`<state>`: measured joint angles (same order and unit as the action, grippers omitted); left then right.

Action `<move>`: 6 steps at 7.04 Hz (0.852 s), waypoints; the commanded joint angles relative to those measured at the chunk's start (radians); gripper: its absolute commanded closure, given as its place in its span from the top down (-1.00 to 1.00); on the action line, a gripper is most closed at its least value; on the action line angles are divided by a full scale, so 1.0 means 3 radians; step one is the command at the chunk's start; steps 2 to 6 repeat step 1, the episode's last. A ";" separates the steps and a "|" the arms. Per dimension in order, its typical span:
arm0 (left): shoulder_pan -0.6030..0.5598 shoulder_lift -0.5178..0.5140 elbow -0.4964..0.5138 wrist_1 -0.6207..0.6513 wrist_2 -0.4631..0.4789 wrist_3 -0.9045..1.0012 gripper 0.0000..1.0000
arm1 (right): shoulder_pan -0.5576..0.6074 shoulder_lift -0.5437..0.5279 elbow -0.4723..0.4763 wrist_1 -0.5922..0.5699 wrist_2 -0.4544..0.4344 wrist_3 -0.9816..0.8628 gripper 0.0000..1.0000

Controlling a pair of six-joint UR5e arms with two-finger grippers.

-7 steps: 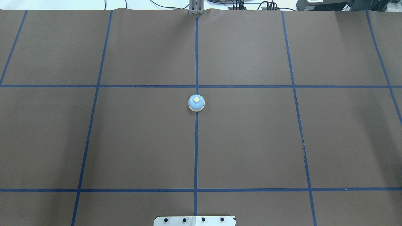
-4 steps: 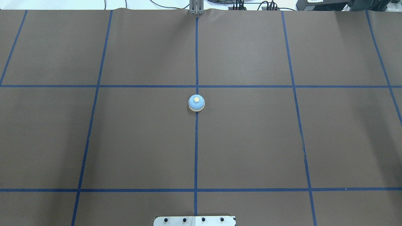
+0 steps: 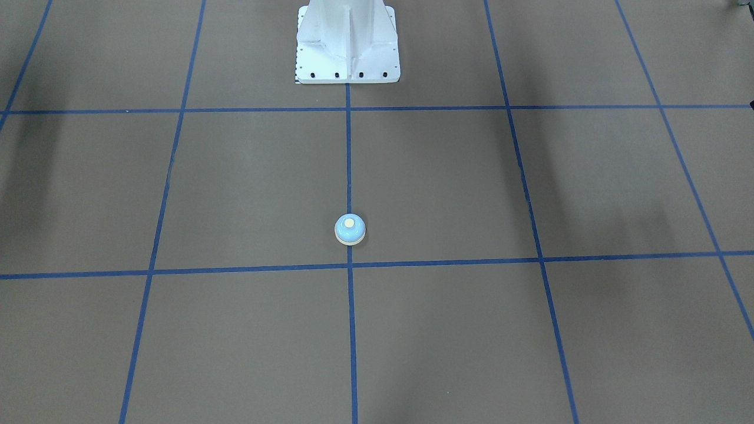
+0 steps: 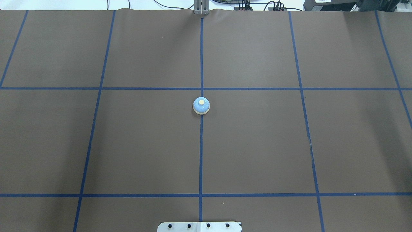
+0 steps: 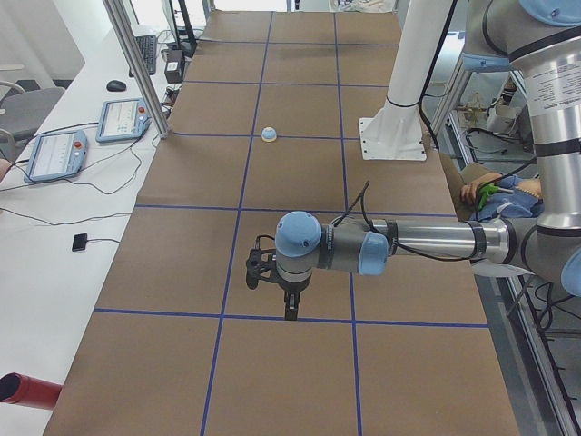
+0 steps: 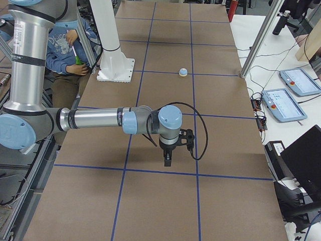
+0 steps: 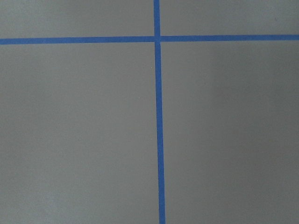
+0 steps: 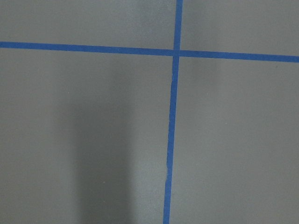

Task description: Place and press bell with both arms

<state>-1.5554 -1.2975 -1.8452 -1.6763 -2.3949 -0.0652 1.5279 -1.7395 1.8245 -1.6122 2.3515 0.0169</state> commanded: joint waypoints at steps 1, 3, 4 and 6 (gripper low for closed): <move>0.0000 -0.0001 -0.0016 0.0004 -0.0004 -0.0003 0.99 | 0.0000 0.0005 0.0003 0.0005 0.0000 0.0000 1.00; 0.0000 -0.0001 -0.0016 0.0004 -0.0004 -0.0003 0.99 | 0.0000 0.0005 0.0003 0.0005 0.0000 0.0000 1.00; 0.0000 -0.0001 -0.0016 0.0004 -0.0004 -0.0003 0.99 | 0.0000 0.0005 0.0003 0.0005 0.0000 0.0000 1.00; 0.0000 -0.0001 -0.0016 0.0004 -0.0004 -0.0003 0.99 | 0.0000 0.0005 0.0003 0.0005 0.0000 0.0000 1.00</move>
